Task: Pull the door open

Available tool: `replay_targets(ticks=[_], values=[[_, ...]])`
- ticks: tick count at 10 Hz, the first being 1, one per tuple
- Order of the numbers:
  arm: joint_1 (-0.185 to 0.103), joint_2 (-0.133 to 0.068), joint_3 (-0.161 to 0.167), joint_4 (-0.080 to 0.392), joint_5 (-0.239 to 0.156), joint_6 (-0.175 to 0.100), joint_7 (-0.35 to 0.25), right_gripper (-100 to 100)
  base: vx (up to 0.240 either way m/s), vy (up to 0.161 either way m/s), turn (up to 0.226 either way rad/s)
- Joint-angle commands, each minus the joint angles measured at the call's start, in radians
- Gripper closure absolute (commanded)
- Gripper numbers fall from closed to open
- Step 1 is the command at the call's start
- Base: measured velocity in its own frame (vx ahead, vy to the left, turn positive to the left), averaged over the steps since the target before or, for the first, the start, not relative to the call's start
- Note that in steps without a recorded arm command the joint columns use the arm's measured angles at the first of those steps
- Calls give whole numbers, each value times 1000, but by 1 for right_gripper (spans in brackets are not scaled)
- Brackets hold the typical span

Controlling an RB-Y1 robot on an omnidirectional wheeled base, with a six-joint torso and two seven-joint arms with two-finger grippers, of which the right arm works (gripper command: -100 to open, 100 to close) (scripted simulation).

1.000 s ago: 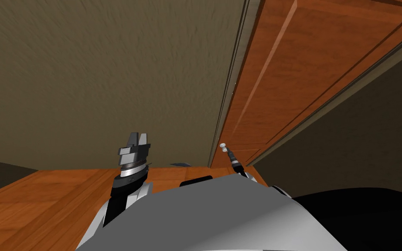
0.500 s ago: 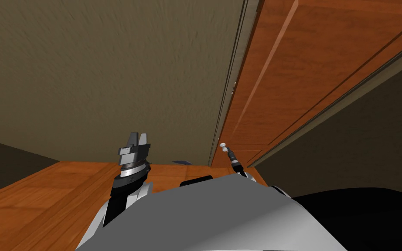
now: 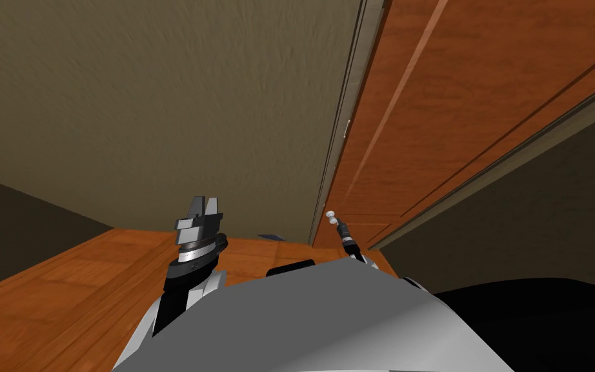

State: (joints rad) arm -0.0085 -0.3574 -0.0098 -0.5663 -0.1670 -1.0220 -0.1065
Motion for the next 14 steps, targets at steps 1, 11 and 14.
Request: replay_targets(ticks=[1,11,14], values=[[-22,9,11,23,-16,-15,-50,100,-49,-24,77],[-27,20,26,3,-105,22,-264,100,-50,-21,76],[-28,22,29,-1,-122,30,-310,100,-51,-18,69]])
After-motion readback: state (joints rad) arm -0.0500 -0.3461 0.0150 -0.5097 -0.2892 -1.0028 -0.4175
